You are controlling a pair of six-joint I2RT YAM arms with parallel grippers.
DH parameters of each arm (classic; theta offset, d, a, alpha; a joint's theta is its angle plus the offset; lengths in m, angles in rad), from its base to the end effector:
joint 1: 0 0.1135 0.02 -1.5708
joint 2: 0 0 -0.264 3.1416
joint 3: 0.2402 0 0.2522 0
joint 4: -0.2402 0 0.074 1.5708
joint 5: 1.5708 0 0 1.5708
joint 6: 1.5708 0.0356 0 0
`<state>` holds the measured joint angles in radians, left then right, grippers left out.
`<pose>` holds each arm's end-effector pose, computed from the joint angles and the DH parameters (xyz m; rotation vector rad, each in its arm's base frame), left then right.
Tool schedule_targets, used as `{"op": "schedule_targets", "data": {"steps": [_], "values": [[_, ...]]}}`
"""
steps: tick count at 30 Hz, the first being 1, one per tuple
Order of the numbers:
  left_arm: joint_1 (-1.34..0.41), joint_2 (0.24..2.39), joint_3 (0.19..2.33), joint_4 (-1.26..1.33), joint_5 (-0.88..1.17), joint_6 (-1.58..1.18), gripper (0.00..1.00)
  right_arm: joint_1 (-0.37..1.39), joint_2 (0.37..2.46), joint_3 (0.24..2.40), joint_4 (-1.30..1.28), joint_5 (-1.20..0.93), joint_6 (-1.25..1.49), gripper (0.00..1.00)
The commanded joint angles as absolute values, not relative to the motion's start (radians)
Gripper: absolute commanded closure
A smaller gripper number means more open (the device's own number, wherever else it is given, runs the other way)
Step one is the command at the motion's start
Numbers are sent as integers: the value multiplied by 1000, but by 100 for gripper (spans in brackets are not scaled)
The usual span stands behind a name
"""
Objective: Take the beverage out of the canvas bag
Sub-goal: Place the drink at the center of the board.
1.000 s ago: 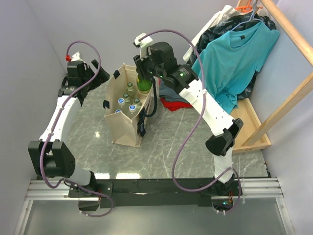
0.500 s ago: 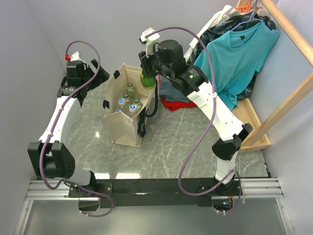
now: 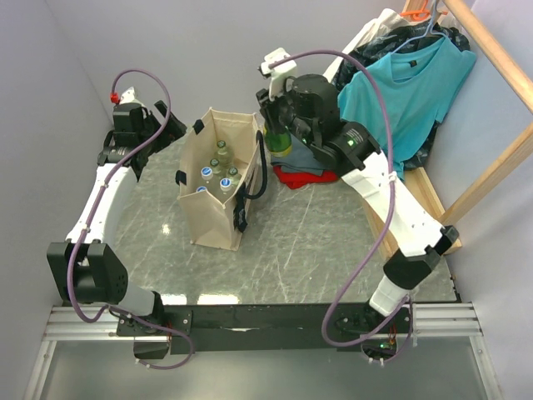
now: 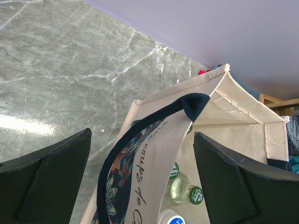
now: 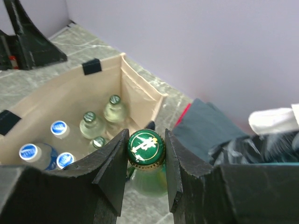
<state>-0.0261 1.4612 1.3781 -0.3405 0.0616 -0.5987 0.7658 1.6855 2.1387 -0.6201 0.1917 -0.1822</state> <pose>0.3399 -0.0111 0.3704 -0.5327 1.9522 -0.4610 0.2582 0.2388 0.5189 -0.6668 1.6091 0.2625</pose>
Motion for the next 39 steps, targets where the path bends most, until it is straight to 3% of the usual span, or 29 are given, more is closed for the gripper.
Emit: {"op": "schedule_targets", "data": {"steps": [1,11,25,39], "values": [[-29,1414,1365,-301,45,-603,4,770,1543,2106,-387,264,-219,100],[-29,1414,1362,-295,61,-607,4,747,1453,1884,-328,313,-169,100],[-31,1419,1353,-288,67,-614,4,571,1356,1599,-241,101,35,100],[-29,1414,1344,-287,49,-615,4,546,1399,1434,-130,83,83,100]]}}
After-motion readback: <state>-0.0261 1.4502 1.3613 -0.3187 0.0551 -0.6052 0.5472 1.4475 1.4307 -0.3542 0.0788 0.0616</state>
